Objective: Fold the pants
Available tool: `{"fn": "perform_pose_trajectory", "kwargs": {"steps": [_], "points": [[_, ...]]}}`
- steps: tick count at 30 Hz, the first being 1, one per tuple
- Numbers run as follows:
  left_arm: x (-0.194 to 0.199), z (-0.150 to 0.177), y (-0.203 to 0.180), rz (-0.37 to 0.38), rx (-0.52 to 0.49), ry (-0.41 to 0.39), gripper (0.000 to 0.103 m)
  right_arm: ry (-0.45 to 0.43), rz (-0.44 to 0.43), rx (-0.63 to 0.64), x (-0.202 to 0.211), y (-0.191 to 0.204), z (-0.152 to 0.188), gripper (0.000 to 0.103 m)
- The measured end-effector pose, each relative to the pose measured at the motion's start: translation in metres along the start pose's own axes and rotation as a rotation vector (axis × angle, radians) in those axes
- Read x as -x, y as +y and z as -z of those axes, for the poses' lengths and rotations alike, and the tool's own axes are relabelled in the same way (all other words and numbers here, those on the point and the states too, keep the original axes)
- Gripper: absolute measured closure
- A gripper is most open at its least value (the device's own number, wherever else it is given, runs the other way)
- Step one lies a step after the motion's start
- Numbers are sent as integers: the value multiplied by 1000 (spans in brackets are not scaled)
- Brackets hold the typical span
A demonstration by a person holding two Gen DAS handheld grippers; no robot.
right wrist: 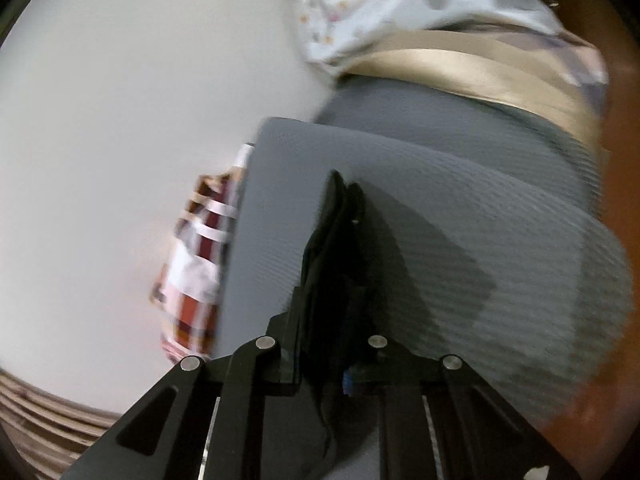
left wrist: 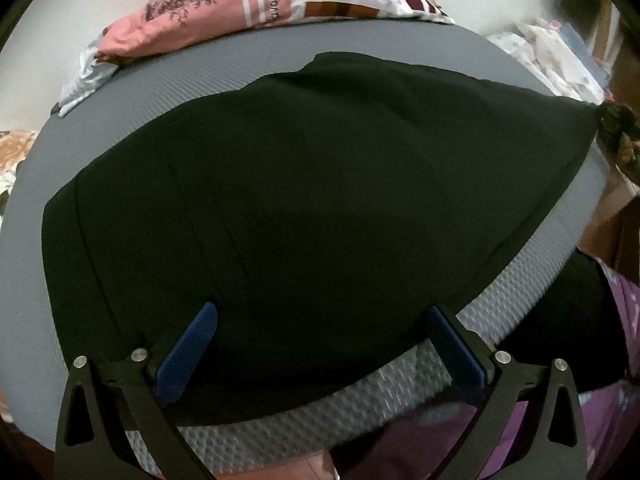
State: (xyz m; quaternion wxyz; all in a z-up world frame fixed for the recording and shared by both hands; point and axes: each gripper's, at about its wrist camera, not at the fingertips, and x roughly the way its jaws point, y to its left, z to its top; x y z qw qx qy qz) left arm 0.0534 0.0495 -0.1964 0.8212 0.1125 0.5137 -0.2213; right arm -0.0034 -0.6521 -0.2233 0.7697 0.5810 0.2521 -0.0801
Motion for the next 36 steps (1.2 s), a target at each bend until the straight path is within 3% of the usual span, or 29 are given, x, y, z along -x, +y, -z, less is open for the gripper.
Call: {"fn": "perform_pose_trajectory", "kwargs": {"steps": [3, 6, 8, 11, 13, 16, 18, 20, 22, 25, 27, 31, 36], "points": [[-1, -2, 1, -10, 9, -6, 0, -11, -7, -8, -9, -1, -8, 90], [0, 1, 0, -12, 3, 0, 0, 6, 98, -12, -13, -28, -6, 90], [0, 0, -3, -10, -5, 1, 0, 5, 35, -5, -6, -39, -5, 95], [0, 3, -3, -19, -37, -1, 0, 10, 119, 74, 8, -30, 1, 87], [0, 2, -1, -15, -30, -3, 0, -34, 153, 46, 31, -30, 7, 79], [0, 0, -1, -25, -19, 10, 0, -67, 58, 62, 65, -16, 36, 79], [2, -5, -5, -37, -8, 24, 0, 35, -57, 84, 61, 1, 65, 79], [8, -11, -10, -42, -11, 12, 0, 201, -165, 88, 41, 18, 111, 79], [21, -19, -17, -54, -5, -35, 0, 362, -193, 80, 11, 31, 163, 79], [41, -30, -23, -24, 50, -126, 0, 498, -210, 43, -28, 41, 215, 79], [43, -34, -21, -33, 91, -140, 0, 543, -185, 49, -46, 45, 234, 79], [41, -29, -7, 52, 228, -196, 0, 558, -85, 69, -60, 53, 249, 79], [25, -33, 0, 63, 245, -134, 0, 516, -15, 57, -62, 58, 250, 79]]}}
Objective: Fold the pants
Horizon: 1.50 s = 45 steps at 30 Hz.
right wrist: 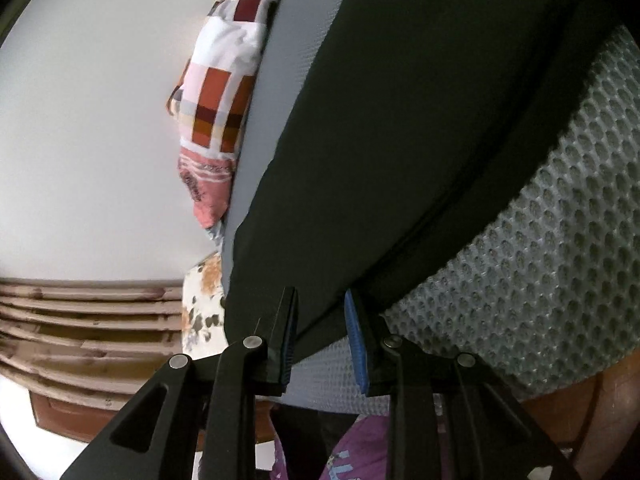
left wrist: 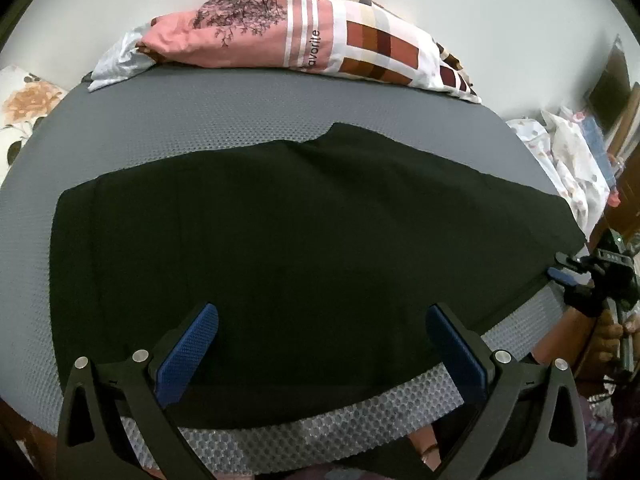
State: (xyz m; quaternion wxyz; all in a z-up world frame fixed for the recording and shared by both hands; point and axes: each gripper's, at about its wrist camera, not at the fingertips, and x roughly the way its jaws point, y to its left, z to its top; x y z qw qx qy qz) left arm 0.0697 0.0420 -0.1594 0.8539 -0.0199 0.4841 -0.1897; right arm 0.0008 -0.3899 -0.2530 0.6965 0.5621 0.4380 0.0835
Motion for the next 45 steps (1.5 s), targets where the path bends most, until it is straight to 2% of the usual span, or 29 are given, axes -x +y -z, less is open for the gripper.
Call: {"fn": "perform_pose_trajectory", "kwargs": {"steps": [3, 7, 15, 17, 18, 19, 20, 25, 29, 32, 35, 39, 41, 45], "points": [[-3, 1, -1, 16, 2, 11, 0, -31, -11, -59, -1, -3, -2, 78], [-14, 4, 3, 43, 33, 67, 0, -57, -18, -47, -6, 5, 5, 69], [-16, 4, 3, 50, 41, 68, 0, -75, -21, -45, -31, 11, 4, 70], [-16, 5, 3, 43, 29, 69, 0, -83, 12, -7, -38, 19, 5, 73], [-16, 5, 2, 39, 22, 69, 0, -79, 46, 5, -41, 20, 6, 88], [-16, 6, 0, 30, 7, 70, 0, -67, 63, -1, -43, 17, 7, 96], [-16, 6, -1, 19, -8, 72, 0, -65, 57, -11, -42, 15, 8, 97], [-14, 7, 6, -21, -4, 75, 0, -42, -19, -29, -22, 17, 23, 98], [-15, 5, 16, -10, 44, 69, 0, -23, 46, -7, -26, 8, 24, 98], [-15, 6, 13, -34, 17, 76, 0, -15, 12, -47, -29, -1, 20, 100], [-18, 7, 10, -54, -8, 87, 0, -10, 14, -42, -28, 0, 20, 98], [-21, 10, 4, -86, -53, 99, 0, 2, -33, -99, -25, -9, 16, 97], [-22, 11, 3, -99, -74, 104, 0, -22, -33, -97, -16, -10, 11, 95], [-22, 11, 4, -97, -67, 103, 0, -151, -31, -138, 31, -34, -20, 94]]}}
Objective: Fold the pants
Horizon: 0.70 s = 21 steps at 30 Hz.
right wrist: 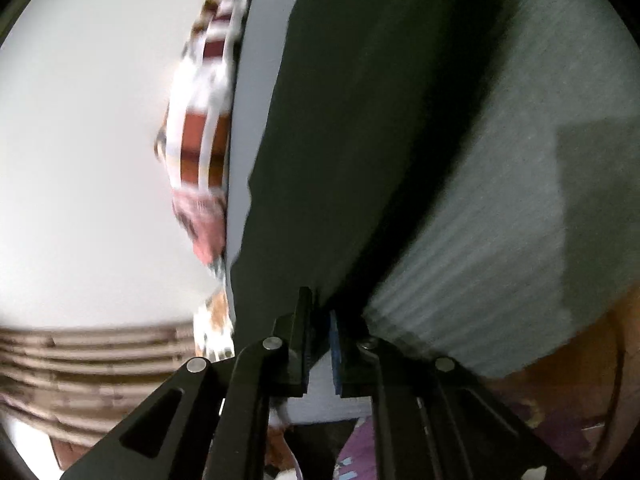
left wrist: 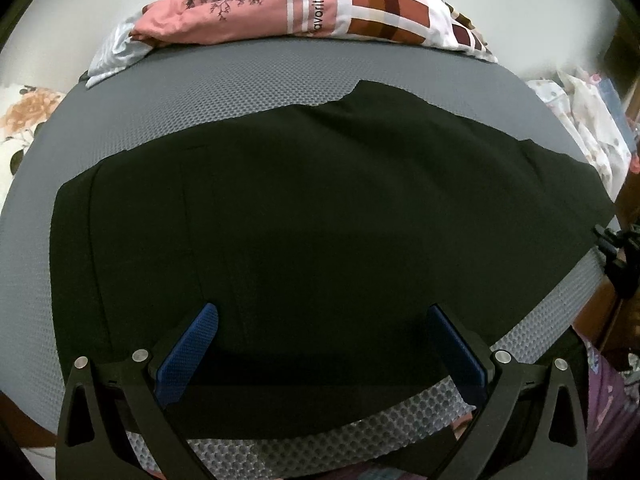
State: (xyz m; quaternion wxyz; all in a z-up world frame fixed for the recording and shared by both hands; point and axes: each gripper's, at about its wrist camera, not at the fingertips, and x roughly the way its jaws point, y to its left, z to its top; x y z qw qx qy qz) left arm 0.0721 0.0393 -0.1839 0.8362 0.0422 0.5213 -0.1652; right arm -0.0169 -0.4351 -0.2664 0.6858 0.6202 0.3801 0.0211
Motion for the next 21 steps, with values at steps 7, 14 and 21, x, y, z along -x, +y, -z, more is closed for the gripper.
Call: {"fn": "perform_pose_trajectory", "kwargs": {"steps": [7, 14, 21], "points": [[1, 1, 2, 4, 15, 0, 0, -317, 72, -37, 105, -34, -63, 95], [0, 2, -1, -16, 6, -1, 0, -492, 50, -118, 178, -55, -93, 76], [-1, 3, -1, -20, -5, -7, 0, -505, 84, -62, 176, -38, -131, 56]]}}
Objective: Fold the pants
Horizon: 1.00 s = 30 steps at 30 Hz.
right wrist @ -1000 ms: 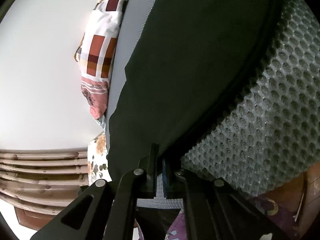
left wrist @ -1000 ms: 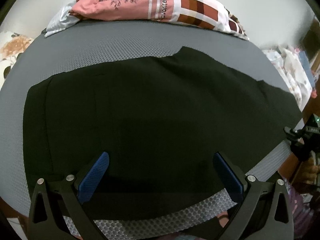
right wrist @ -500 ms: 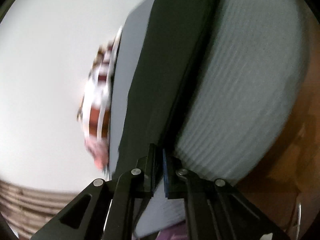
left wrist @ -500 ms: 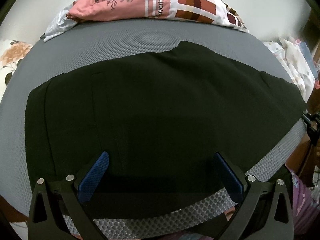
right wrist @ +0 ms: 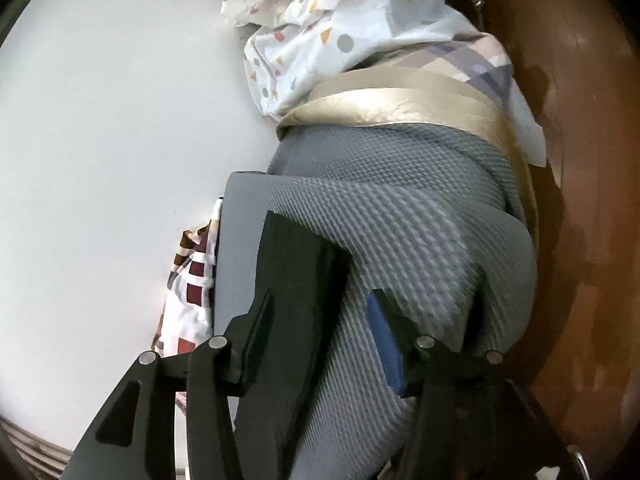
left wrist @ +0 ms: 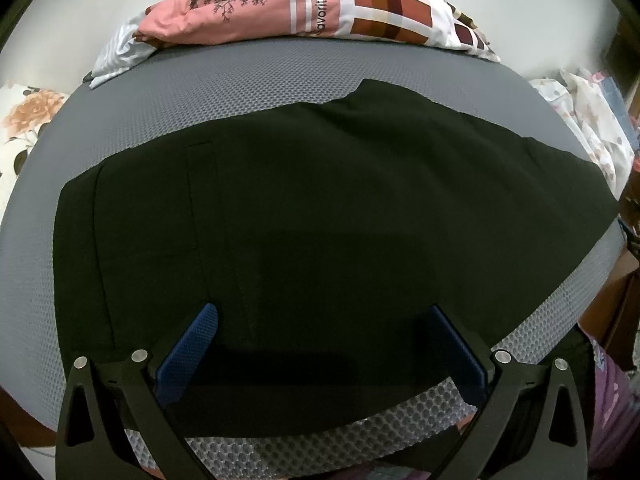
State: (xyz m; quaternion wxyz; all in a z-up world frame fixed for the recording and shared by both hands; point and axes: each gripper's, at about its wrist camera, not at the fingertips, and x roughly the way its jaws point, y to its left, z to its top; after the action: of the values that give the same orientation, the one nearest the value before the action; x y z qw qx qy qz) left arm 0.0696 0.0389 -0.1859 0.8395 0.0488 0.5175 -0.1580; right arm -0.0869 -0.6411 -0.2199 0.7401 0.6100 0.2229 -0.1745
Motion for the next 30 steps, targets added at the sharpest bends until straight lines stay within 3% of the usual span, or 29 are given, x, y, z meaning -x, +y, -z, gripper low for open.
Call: {"fn": "perform_pose_trajectory", "kwargs": {"steps": [3, 6, 9, 12, 19, 20, 22, 27, 30], "points": [[-1, 1, -1, -7, -4, -2, 0, -3, 27, 60, -12, 14, 0, 52], [-2, 1, -2, -19, -15, -1, 0, 50, 38, 159, -24, 29, 6, 46], [-2, 2, -3, -24, -24, -1, 0, 65, 52, 202, -25, 32, 10, 52], [-2, 3, -3, -27, -26, -4, 0, 60, 94, 193, -23, 26, 5, 71], [-3, 4, -5, -40, -37, -6, 0, 66, 136, 268, -35, 43, 6, 65], [-3, 4, -5, -40, -36, -7, 0, 75, 149, 292, -38, 46, 7, 67], [-3, 4, -5, -35, -31, -9, 0, 97, 183, 319, -43, 44, 7, 92], [-2, 4, -6, -39, -33, -11, 0, 75, 101, 320, -30, 40, 9, 92], [-3, 4, -7, -46, -39, -11, 0, 93, 112, 318, -36, 41, 9, 79]]}}
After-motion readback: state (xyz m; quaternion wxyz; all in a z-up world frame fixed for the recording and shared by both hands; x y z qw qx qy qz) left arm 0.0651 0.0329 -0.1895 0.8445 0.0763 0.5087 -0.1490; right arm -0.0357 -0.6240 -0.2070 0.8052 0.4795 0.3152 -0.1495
